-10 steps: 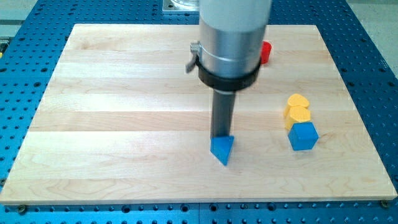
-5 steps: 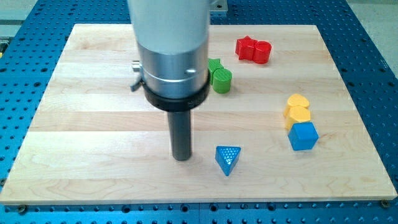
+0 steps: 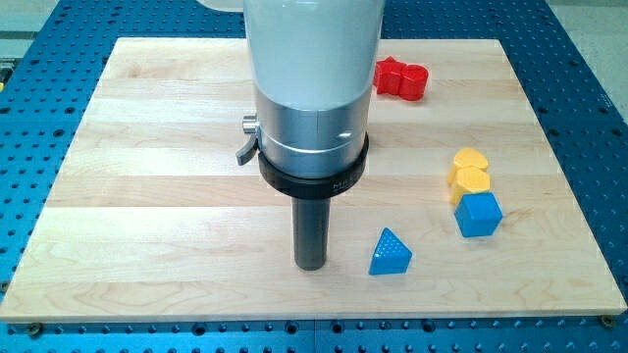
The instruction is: Slide triangle below cube
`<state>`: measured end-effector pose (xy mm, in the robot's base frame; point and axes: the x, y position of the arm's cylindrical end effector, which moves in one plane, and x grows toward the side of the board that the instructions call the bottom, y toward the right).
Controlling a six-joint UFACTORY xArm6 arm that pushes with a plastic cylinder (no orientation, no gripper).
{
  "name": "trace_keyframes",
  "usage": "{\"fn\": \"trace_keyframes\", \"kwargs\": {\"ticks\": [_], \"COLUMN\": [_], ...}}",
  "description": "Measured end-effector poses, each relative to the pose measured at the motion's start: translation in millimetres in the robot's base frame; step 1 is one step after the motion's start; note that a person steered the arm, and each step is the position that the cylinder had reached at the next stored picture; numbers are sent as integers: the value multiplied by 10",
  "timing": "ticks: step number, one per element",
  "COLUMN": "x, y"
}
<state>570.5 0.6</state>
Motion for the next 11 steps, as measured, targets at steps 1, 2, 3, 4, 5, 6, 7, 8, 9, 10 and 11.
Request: {"fn": "trace_keyframes", "kwargs": {"ticks": [1, 2, 3, 4, 5, 6, 7, 8, 9, 10, 11], "x": [47, 148, 16, -76, -76, -76, -47, -24, -21, -19, -19], "y": [268, 669, 688, 658, 860, 947, 936, 1106, 1258, 1297, 1320]}}
